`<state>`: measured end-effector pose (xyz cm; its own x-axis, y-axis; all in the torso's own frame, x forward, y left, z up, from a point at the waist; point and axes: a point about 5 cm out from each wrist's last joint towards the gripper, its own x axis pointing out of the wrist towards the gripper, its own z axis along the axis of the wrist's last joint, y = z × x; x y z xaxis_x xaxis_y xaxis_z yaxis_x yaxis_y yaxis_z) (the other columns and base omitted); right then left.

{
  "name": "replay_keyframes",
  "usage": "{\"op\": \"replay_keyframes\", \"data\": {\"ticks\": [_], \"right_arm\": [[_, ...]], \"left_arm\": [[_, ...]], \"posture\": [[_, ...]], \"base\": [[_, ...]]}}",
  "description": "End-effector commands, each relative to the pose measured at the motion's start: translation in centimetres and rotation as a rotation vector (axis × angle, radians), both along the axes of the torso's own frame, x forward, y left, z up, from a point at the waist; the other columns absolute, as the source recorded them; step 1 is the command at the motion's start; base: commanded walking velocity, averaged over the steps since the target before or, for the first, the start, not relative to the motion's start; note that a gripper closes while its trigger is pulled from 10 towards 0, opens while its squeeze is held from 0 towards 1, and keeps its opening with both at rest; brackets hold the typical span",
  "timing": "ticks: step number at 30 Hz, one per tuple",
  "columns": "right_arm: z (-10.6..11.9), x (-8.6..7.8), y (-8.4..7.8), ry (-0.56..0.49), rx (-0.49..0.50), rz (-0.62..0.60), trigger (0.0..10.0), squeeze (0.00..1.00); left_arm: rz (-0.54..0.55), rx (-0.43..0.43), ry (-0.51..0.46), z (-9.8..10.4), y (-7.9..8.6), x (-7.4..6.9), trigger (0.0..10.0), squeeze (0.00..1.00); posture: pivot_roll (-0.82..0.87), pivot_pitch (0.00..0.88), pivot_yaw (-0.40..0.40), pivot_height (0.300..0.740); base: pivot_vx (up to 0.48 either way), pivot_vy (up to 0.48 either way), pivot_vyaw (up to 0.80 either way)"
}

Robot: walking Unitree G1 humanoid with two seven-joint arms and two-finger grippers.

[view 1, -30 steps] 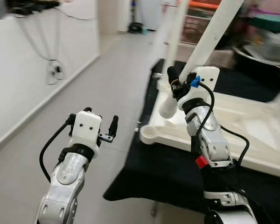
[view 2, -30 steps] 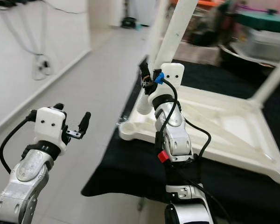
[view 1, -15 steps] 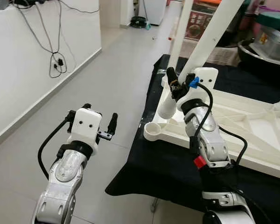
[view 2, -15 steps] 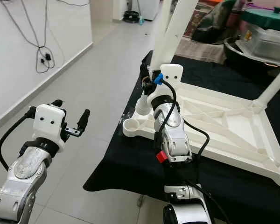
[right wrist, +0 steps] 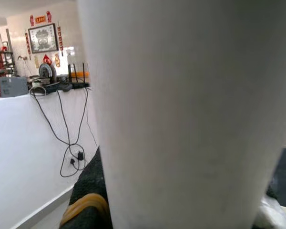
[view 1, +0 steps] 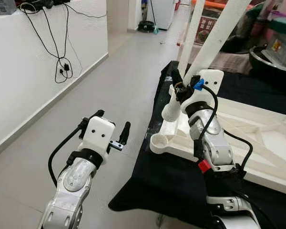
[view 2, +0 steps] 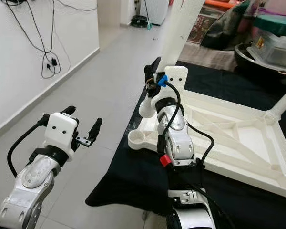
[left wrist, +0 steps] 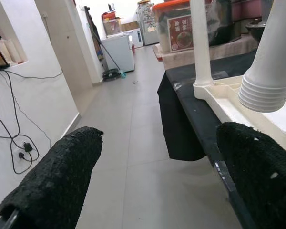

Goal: Building children table

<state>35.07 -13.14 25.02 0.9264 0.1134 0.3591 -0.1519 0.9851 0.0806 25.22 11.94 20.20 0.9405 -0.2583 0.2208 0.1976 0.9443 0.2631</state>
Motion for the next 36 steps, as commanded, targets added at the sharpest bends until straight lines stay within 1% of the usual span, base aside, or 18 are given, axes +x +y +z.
{"op": "replay_keyframes", "data": {"ticks": [1,6,8,16,20,23,25,27,29,33,34,35,36], "right_arm": [[0.3,-0.1,-0.2,-0.019,0.009,-0.009,10.0,0.0],[0.4,0.0,-0.3,-0.021,0.008,-0.013,10.0,0.0],[0.4,0.1,-0.3,-0.022,0.006,-0.014,10.0,0.0],[0.8,0.4,-0.6,-0.03,0.005,-0.014,10.0,0.0],[1.4,0.9,-1.3,-0.037,-0.001,-0.026,10.0,0.0],[1.9,1.9,-2.4,-0.032,-0.009,-0.041,10.0,0.0],[2.4,2.4,-2.8,-0.034,-0.007,-0.038,10.0,0.0],[2.5,2.5,-3.0,-0.034,-0.006,-0.037,10.0,0.0],[3.2,3.0,-3.4,-0.043,-0.019,-0.04,10.0,0.0],[4.0,3.6,-3.5,-0.047,-0.031,0.008,10.0,0.0],[4.1,4.1,-3.4,-0.03,-0.032,0.052,10.0,0.0],[4.1,4.3,-3.4,-0.025,-0.03,0.066,10.0,0.0],[4.1,4.5,-2.9,-0.003,-0.012,0.149,10.0,0.0]], "left_arm": [[0.006,0.017,-0.004,-0.1,0.1,0.0,10.0,0.0],[0.031,0.02,-0.001,-0.1,0.4,0.2,10.0,0.0],[0.047,-0.001,0.02,-0.3,0.7,0.3,10.0,0.0],[0.044,-0.002,0.018,-0.3,0.7,0.2,10.0,0.0],[0.039,-0.002,0.017,-0.3,0.6,0.1,10.0,0.0],[0.028,-0.021,0.02,-0.3,0.5,-0.1,10.0,0.0],[0.022,-0.021,0.028,-0.4,0.3,-0.3,10.0,0.0],[0.02,-0.021,0.031,-0.4,0.3,-0.3,10.0,0.0],[0.019,-0.021,0.039,-0.6,0.2,-0.7,10.0,0.0],[0.02,-0.023,0.06,-1.0,0.2,-1.2,10.0,0.0],[0.016,-0.019,0.081,-1.5,0.2,-1.4,10.0,0.0],[0.013,-0.02,0.088,-1.6,0.2,-1.5,10.0,0.0],[0.007,-0.025,0.095,-1.7,0.1,-1.7,10.0,0.0]], "posture": [[0.1,0.046,-0.096,0.74],[0.11,0.053,-0.096,0.74],[0.1,0.058,-0.095,0.74],[0.1,0.063,-0.097,0.74],[0.1,0.064,-0.102,0.74],[0.1,0.071,-0.102,0.74],[0.1,0.08,-0.106,0.74],[0.1,0.08,-0.106,0.74],[0.1,0.101,-0.113,0.74],[0.1,0.113,-0.114,0.74],[0.09,0.117,-0.119,0.74],[0.09,0.117,-0.119,0.74],[0.1,0.126,-0.122,0.74]], "base": [[0.266,0.0,0.0],[0.103,0.0,0.0],[0.0,0.0,0.0],[0.0,0.0,0.0],[0.0,0.0,0.0],[0.0,0.0,0.0],[0.0,0.0,-0.79],[0.0,0.0,-0.79],[0.0,0.0,-0.79],[0.0,0.0,-0.79],[0.0,0.0,0.0],[0.0,0.0,0.0],[0.0,0.0,0.0]]}}
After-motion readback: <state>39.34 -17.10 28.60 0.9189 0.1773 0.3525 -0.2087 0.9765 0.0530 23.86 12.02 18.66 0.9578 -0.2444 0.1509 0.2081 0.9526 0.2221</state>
